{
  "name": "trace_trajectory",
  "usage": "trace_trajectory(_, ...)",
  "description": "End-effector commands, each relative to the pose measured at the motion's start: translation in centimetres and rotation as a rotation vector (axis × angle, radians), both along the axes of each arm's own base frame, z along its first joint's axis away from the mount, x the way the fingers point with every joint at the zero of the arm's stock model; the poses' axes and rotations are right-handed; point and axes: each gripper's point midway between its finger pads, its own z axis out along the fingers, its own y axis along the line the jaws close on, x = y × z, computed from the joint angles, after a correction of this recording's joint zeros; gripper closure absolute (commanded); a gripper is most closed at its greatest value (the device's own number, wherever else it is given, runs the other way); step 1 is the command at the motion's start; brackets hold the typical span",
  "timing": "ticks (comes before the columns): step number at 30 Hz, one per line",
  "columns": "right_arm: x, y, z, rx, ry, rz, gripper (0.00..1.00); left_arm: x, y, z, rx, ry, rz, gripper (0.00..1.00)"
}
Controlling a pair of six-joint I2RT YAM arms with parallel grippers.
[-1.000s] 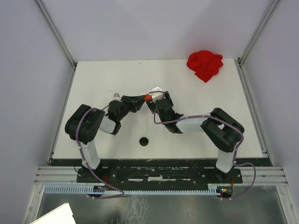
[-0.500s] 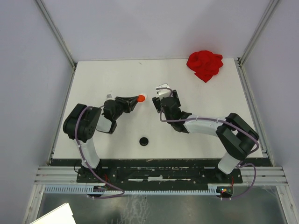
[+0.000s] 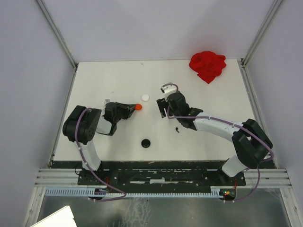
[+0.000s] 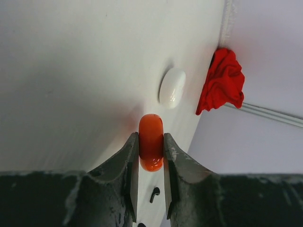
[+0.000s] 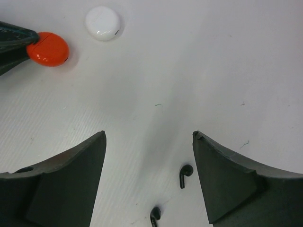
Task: Insert the wireless bluetooth earbuds into the charging case
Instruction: Place the charging case at the center of the board, then move the charging case to the center of the board.
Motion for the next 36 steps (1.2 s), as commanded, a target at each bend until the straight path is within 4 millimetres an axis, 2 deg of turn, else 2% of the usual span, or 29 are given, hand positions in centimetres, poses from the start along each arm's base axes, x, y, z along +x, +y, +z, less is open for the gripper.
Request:
trace_trajectory(1, -1.4, 1.6, 1.8, 0.077, 0.036, 0.083, 0.19, 0.9, 1.3, 1.2, 0.119, -0.067, 0.018, 0.97)
trace_trajectory(4, -2.0, 2.1, 1.7, 0.09, 0.058, 0.12, 0.19, 1.1, 1.5, 1.0, 0.143, -0.06, 0.02, 0.94)
trace_trajectory(10, -4.2, 4.5, 0.6, 0.126, 0.159, 0.237, 0.19, 1.3, 1.5, 0.8, 0.167, -0.052, 0.004, 0.69)
trace_trajectory(19, -7.8, 7.8, -0.9, 0.133, 0.264, 0.403, 0.19, 1.1, 2.7, 1.4, 0.298, -0.018, 0.008, 0.47)
trace_trajectory(27, -11.3, 9.7, -2.8, 0.089, 0.332, 0.507, 0.21, 0.7, 4.6, 3.4, 0.406, -0.021, 0.056, 0.43)
trace_trajectory(36, -14.2, 10.4, -5.0, 0.008, 0.357, 0.566, 0.21, -0.1, 6.5, 5.8, 0.462, -0.045, 0.115, 0.43)
